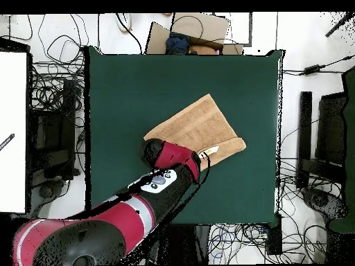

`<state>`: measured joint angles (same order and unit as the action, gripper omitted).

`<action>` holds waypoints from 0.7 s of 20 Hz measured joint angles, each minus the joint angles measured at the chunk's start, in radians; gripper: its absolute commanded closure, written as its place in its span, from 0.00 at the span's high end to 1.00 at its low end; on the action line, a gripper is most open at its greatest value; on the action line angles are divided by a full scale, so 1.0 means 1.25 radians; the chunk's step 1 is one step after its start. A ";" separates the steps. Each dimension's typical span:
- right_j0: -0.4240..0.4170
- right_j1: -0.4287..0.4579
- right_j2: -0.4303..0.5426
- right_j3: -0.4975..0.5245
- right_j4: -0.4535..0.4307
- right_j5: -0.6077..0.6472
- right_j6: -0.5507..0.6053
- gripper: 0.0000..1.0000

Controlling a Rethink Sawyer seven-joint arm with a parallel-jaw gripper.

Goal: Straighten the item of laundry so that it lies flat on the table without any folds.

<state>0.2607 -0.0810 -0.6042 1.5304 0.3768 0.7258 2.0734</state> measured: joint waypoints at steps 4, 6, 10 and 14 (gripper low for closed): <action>0.000 0.000 -0.004 0.000 0.000 -0.017 0.000 1.00; 0.000 0.000 -0.004 0.000 0.000 -0.029 0.000 1.00; -0.006 -0.005 -0.004 0.000 0.000 -0.061 0.000 1.00; -0.026 -0.024 0.006 0.001 -0.001 -0.132 0.000 1.00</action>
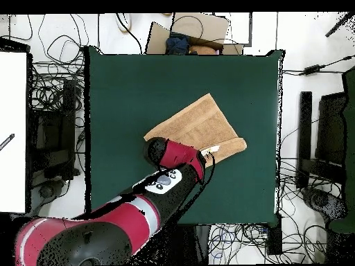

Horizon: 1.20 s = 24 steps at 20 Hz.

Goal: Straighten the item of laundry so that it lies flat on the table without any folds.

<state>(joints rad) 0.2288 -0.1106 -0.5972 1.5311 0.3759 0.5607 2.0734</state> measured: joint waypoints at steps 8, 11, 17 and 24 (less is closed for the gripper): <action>-0.049 -0.058 0.030 0.000 0.000 -0.188 0.000 1.00; -0.049 -0.068 0.030 0.000 0.000 -0.199 0.000 1.00; -0.048 -0.087 0.030 0.000 0.000 -0.199 0.000 1.00; -0.048 -0.093 0.030 0.000 0.000 -0.177 0.000 1.00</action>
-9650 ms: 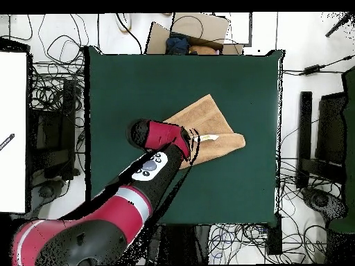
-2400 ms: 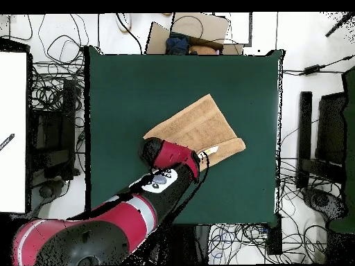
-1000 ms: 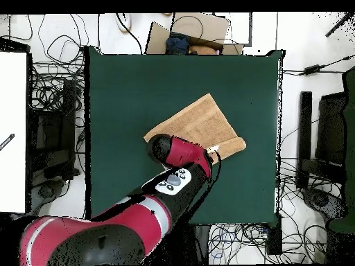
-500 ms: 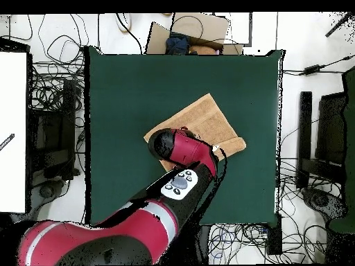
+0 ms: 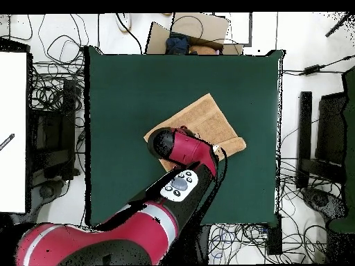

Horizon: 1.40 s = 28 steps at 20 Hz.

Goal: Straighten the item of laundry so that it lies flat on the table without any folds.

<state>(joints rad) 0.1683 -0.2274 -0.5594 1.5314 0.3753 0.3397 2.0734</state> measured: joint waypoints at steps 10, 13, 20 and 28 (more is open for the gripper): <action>-0.009 0.000 0.023 0.000 0.000 0.084 0.000 1.00; -0.010 0.000 0.027 0.000 0.000 0.093 0.000 1.00; -0.010 0.000 0.035 0.000 0.000 0.096 0.000 1.00; -0.010 0.001 0.044 0.000 0.000 0.118 0.000 1.00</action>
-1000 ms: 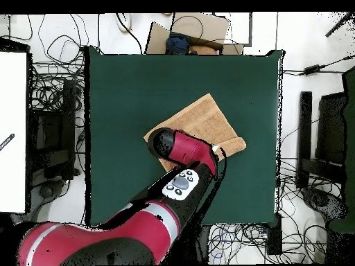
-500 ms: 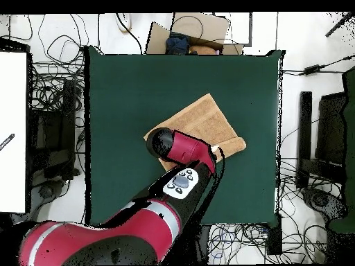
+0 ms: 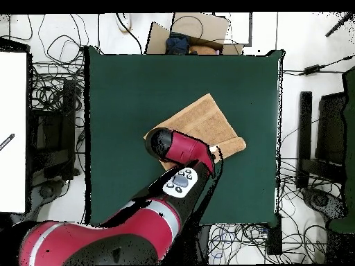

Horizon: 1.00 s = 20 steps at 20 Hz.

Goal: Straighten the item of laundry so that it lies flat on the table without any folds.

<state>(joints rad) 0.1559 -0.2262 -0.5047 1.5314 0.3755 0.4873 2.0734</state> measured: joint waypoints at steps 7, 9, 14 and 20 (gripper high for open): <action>0.000 0.001 0.005 -0.001 0.000 0.062 0.000 1.00; 0.000 0.001 0.005 -0.001 0.000 0.081 0.000 1.00; 0.000 0.002 0.005 -0.004 0.000 0.117 0.000 1.00; 0.004 0.003 0.006 -0.009 0.000 0.132 0.000 1.00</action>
<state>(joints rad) 0.1607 -0.2220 -0.4978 1.5207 0.3755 0.6518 2.0734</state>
